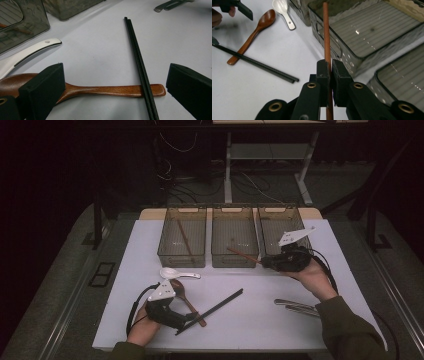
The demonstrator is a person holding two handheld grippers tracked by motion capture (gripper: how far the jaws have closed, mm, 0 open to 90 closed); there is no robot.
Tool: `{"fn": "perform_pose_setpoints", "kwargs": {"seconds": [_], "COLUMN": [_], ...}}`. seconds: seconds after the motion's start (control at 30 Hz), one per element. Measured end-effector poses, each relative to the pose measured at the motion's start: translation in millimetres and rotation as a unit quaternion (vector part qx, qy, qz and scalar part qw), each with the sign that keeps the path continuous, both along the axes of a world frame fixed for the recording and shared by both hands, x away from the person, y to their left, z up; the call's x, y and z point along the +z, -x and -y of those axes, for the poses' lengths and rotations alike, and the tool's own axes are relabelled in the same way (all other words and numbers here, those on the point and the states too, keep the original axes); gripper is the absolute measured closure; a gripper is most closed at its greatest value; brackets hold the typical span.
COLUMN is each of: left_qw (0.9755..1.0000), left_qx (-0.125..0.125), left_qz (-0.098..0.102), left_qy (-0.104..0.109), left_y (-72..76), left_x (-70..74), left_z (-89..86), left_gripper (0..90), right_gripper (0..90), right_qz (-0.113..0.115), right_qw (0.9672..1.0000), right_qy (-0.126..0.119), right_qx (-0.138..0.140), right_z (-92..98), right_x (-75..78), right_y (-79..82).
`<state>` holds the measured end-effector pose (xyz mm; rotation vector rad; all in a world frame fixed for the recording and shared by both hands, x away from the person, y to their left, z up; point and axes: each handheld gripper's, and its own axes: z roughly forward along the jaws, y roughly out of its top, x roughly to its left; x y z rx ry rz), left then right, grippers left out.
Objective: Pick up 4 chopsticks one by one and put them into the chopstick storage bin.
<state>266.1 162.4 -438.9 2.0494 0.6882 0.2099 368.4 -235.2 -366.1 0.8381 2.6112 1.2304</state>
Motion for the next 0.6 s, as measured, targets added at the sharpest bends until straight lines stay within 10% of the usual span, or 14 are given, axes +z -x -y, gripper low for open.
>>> {"fn": "perform_pose_setpoints", "kwargs": {"seconds": [0.6], "left_qw": [1.0000], "left_qx": [-0.002], "left_qz": [0.002], "left_qy": [0.004], "left_y": [0.3], "left_x": [0.8], "left_z": [-0.1], "left_gripper": [1.2], "right_gripper": [84.6], "right_qz": [-0.008], "right_qw": [0.9999], "right_qy": [0.000], "right_qx": [-0.009], "right_z": [-59.1], "right_x": [5.4], "right_y": [-26.0]}}
